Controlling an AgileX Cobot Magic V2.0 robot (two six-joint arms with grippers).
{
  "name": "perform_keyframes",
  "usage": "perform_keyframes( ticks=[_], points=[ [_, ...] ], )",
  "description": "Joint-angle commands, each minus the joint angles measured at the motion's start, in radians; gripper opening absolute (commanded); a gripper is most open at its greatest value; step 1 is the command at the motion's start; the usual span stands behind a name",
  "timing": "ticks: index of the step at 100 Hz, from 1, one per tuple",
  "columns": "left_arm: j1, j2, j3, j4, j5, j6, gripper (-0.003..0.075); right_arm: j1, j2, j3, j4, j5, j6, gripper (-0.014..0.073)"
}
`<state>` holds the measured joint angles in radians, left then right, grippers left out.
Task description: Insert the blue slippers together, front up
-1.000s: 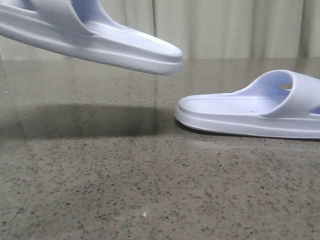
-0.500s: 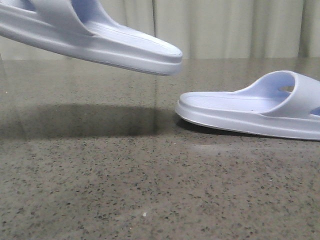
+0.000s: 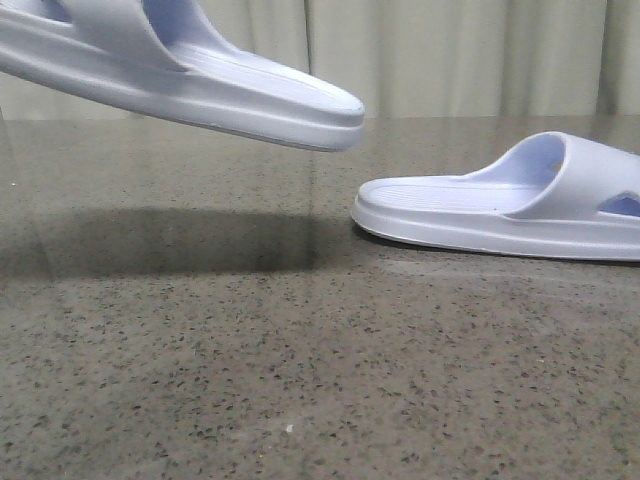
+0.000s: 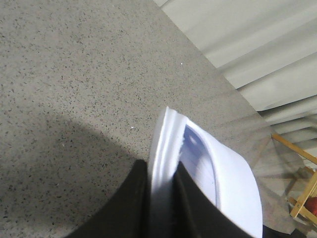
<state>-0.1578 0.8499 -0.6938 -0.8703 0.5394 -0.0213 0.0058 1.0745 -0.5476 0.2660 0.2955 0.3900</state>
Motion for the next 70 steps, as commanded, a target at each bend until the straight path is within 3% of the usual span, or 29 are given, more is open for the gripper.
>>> perform_keyframes(
  ticks=[1,41,70],
  points=[
    [0.001,-0.01,-0.026,-0.046,-0.041,0.0,0.0016,-0.004,-0.031,-0.023,0.002,-0.104,-0.003,-0.0107],
    [0.001,-0.01,-0.026,-0.08,-0.035,0.0,0.0016,-0.004,-0.301,-0.025,0.013,-0.352,-0.003,-0.0107],
    [0.001,-0.01,-0.026,-0.108,-0.035,0.0,0.0016,-0.004,-0.478,-0.045,0.071,-0.248,-0.003,-0.0107]
  ],
)
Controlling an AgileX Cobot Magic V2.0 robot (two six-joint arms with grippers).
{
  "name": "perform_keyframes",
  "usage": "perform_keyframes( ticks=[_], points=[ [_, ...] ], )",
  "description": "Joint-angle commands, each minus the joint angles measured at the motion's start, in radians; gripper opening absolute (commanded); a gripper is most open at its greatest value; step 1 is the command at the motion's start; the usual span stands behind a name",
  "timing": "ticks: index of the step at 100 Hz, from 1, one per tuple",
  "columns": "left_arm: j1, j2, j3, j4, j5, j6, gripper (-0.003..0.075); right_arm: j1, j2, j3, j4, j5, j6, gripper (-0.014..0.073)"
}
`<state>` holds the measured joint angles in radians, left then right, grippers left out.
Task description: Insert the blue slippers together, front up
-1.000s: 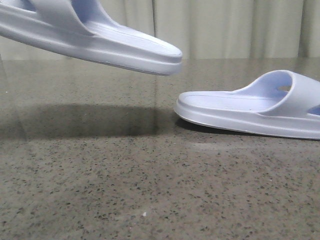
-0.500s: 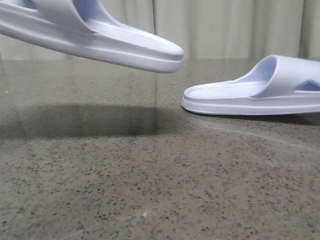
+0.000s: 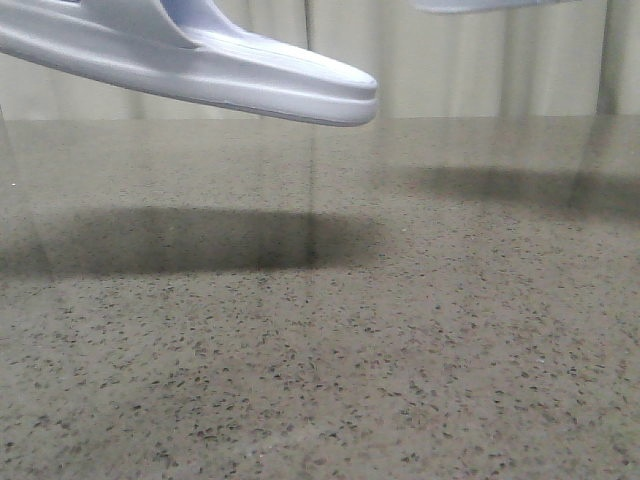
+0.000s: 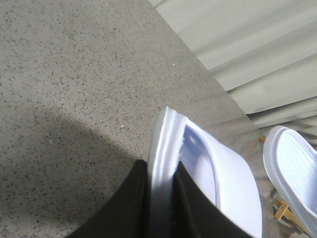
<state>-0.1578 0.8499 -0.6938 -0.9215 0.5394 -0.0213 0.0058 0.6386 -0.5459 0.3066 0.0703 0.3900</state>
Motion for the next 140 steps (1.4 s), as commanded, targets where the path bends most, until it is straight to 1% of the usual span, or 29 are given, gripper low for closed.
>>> perform_keyframes(
  ticks=[1,23,35,42,61,86,112,128,140],
  points=[
    [0.001,-0.01,-0.026,-0.059,-0.035,0.0,0.0016,-0.004,-0.045,-0.047,0.033,-0.019,-0.003,-0.0107],
    [0.001,-0.01,-0.026,-0.068,-0.03,0.0,0.0016,0.02,-0.082,-0.089,0.126,0.123,-0.003,-0.0107],
    [0.001,-0.01,-0.026,-0.082,-0.02,0.0,0.0016,0.049,-0.083,-0.099,0.228,0.185,-0.003,-0.0107],
    [0.001,-0.01,-0.026,-0.082,-0.011,0.0,0.0016,0.063,-0.083,-0.099,0.261,0.209,-0.003,-0.0107],
    [0.001,-0.01,-0.026,-0.102,0.007,0.007,0.0016,0.073,-0.083,-0.099,0.301,0.286,-0.003,-0.0107],
    [0.001,-0.01,-0.026,-0.239,0.034,0.116,0.0016,0.073,-0.083,-0.099,0.339,0.374,-0.005,-0.0107],
    [0.001,-0.01,-0.026,-0.29,0.073,0.136,0.0016,0.073,-0.083,-0.099,0.5,0.425,-0.169,-0.0107],
    [0.001,-0.01,-0.026,-0.374,0.152,0.211,0.0016,0.073,-0.083,-0.099,0.525,0.44,-0.199,-0.0107],
    [0.001,-0.01,-0.026,-0.426,0.21,0.241,0.0016,0.073,-0.083,-0.099,0.534,0.455,-0.217,-0.0107]
  ],
)
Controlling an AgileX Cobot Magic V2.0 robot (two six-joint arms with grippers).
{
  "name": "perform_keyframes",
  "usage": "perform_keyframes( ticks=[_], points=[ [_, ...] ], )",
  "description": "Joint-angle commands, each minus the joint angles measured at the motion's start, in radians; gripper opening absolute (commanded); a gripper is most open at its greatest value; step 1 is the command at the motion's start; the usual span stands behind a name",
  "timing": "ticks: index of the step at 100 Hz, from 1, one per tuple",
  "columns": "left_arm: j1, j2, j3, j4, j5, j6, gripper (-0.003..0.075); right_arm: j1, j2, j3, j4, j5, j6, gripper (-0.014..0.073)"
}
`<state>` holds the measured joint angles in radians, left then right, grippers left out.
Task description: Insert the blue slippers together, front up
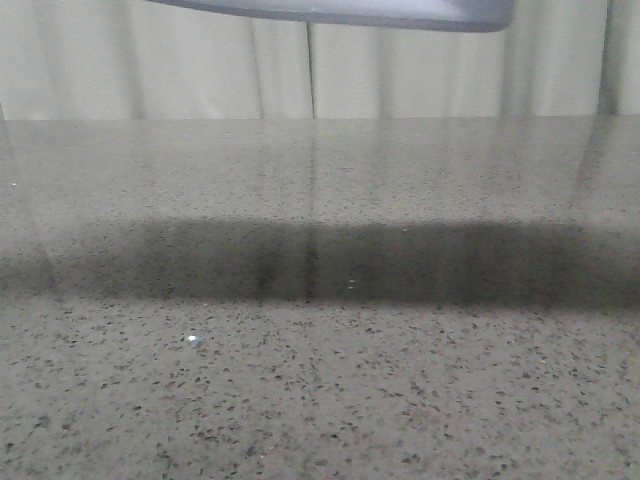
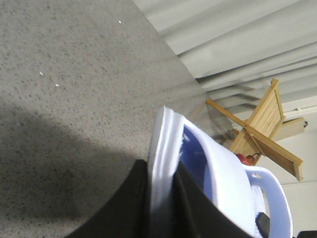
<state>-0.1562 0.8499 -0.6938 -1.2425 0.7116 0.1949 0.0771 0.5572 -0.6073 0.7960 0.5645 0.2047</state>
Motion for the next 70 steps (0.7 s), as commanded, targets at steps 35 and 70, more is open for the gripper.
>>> perform_keyframes(
  ticks=[35,70],
  points=[
    [-0.001,-0.01,-0.026,-0.231,0.154,0.096,0.0016,0.002,-0.002,-0.037,0.191,-0.007,-0.233,-0.0107],
    [-0.001,-0.01,-0.026,-0.365,0.246,0.127,0.0016,0.002,0.027,-0.037,0.339,0.038,-0.397,-0.0107]
  ],
)
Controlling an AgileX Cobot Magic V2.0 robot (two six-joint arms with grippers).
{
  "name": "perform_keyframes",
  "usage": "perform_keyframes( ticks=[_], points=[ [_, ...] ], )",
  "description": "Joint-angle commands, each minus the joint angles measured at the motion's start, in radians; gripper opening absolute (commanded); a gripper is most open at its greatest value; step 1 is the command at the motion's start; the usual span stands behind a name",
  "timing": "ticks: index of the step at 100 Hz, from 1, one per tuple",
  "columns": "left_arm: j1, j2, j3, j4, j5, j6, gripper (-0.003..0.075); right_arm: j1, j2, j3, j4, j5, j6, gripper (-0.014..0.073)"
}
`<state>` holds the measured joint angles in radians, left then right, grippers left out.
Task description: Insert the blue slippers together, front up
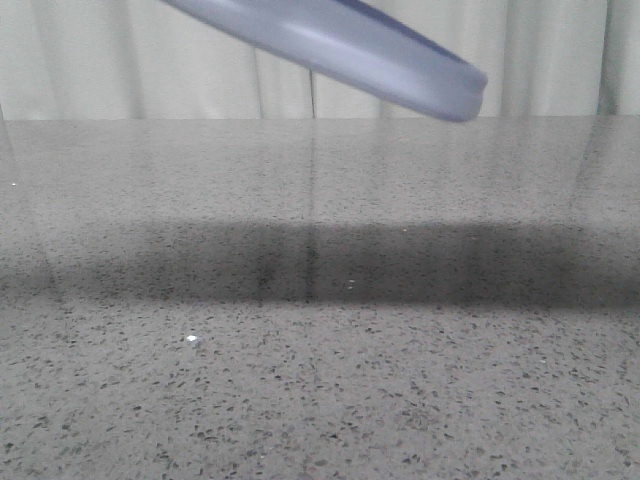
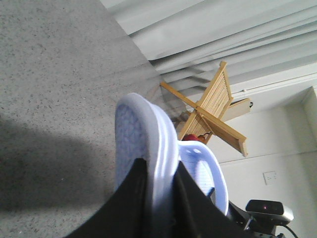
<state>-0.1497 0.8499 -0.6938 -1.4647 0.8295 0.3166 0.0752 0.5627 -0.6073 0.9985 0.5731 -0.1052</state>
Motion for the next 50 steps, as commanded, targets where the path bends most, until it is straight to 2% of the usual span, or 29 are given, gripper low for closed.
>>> perform_keyframes(
  ticks=[1,50],
  points=[
    [-0.007,-0.01,-0.026,-0.145,0.13,0.008,0.0016,0.004,0.022,-0.037,0.142,0.031,-0.092,-0.0107],
    [-0.007,-0.009,-0.026,-0.223,0.217,0.026,0.0016,0.004,0.17,-0.037,0.503,0.206,-0.475,-0.0107]
  ],
)
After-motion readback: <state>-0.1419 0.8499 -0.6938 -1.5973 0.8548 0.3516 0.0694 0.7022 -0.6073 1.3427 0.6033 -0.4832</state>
